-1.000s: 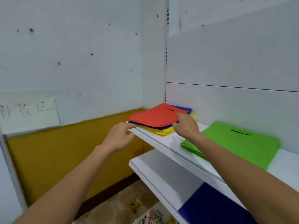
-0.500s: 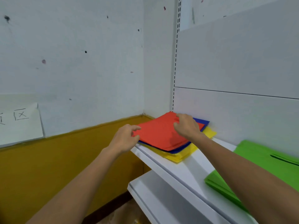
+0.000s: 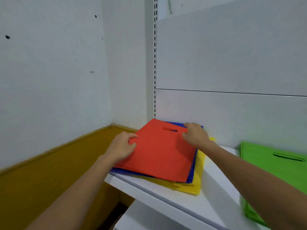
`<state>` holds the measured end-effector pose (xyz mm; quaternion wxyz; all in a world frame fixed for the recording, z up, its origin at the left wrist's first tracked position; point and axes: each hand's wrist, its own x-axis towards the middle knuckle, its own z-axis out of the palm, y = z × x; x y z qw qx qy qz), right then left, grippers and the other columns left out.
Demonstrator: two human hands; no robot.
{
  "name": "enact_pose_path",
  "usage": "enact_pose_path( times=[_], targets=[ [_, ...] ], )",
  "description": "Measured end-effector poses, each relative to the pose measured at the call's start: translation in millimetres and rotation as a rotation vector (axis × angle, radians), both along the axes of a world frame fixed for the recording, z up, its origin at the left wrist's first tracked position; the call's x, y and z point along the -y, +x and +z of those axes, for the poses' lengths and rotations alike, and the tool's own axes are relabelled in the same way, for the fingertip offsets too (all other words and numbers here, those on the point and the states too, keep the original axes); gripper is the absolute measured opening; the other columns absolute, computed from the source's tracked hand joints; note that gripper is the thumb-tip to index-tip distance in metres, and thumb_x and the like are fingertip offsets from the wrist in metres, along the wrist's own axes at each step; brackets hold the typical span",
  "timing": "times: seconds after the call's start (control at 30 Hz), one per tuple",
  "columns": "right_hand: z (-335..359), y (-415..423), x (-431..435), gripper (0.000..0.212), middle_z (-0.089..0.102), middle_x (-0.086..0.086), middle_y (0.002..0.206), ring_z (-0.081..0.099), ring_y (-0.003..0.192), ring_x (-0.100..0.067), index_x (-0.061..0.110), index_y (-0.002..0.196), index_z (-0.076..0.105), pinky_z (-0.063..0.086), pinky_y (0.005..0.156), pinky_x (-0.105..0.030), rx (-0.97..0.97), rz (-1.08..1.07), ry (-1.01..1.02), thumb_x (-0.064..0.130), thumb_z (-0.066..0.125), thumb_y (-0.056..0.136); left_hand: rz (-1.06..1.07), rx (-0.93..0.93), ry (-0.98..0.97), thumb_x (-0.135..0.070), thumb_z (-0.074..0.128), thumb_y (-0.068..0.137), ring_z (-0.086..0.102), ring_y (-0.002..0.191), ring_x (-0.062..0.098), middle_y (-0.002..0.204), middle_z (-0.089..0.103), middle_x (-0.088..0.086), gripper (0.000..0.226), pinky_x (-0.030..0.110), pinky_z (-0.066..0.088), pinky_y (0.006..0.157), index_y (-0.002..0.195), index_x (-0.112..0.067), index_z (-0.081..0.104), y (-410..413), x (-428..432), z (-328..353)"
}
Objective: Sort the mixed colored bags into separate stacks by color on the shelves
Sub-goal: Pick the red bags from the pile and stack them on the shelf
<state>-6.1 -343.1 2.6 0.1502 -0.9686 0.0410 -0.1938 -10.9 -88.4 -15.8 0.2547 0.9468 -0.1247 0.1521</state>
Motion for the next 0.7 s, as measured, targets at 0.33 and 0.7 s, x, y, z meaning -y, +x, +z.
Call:
enact_pose_path(
  times=[0.33, 0.7],
  targets=[
    [-33.0, -2.7, -37.6, 0.028, 0.057, -0.020, 0.117, 0.052, 0.112, -0.034, 0.002, 0.108, 0.054, 0.044, 0.087, -0.040, -0.029, -0.369, 0.089, 0.018, 0.045, 0.086, -0.168, -0.055, 0.117, -0.030, 0.057, 0.088, 0.051, 0.116, 0.028, 0.124, 0.057, 0.012, 0.040, 0.034, 0.039, 0.100, 0.126, -0.021, 0.055, 80.4, -39.7, -19.3],
    [-29.4, -22.5, -58.4, 0.045, 0.048, -0.017, 0.129, 0.043, 0.121, -0.034, 0.004, 0.127, 0.046, 0.039, 0.096, -0.038, -0.264, -0.693, 0.068, 0.030, 0.048, 0.090, -0.047, -0.117, 0.175, -0.040, 0.053, 0.085, 0.050, 0.113, 0.037, 0.119, 0.055, 0.019, 0.044, 0.040, 0.043, 0.091, 0.112, -0.006, 0.058, 89.7, -11.5, -25.3]
  ],
)
